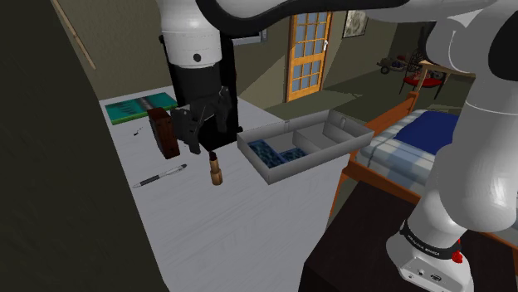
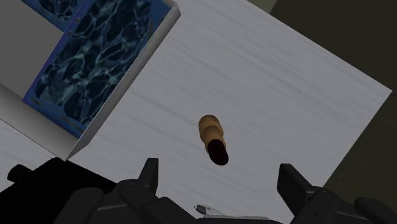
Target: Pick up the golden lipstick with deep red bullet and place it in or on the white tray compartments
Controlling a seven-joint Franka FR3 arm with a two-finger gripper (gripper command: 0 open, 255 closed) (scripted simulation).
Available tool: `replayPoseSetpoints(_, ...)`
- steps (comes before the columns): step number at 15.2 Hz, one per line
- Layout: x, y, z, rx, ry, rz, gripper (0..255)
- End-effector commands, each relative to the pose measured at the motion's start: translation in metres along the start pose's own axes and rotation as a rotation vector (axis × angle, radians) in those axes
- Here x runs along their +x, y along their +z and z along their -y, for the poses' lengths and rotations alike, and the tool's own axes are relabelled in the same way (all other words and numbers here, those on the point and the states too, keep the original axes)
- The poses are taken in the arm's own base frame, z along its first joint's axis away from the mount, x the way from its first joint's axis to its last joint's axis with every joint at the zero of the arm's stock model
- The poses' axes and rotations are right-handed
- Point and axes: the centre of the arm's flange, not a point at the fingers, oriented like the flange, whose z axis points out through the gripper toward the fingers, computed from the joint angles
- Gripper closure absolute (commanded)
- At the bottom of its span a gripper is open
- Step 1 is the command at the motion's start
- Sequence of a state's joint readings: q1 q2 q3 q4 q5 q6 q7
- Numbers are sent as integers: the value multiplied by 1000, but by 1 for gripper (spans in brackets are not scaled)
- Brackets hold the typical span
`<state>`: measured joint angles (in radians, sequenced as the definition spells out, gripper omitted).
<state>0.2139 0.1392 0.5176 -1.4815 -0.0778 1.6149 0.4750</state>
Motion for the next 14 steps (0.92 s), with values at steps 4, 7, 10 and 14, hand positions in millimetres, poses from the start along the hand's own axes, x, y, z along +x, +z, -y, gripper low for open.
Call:
replayPoseSetpoints(4,1,26,2,0,-1,1,0)
replayPoseSetpoints(7,1,35,2,0,-1,1,0)
replayPoseSetpoints(10,1,35,2,0,-1,1,0)
replayPoseSetpoints(14,1,35,2,0,-1,1,255)
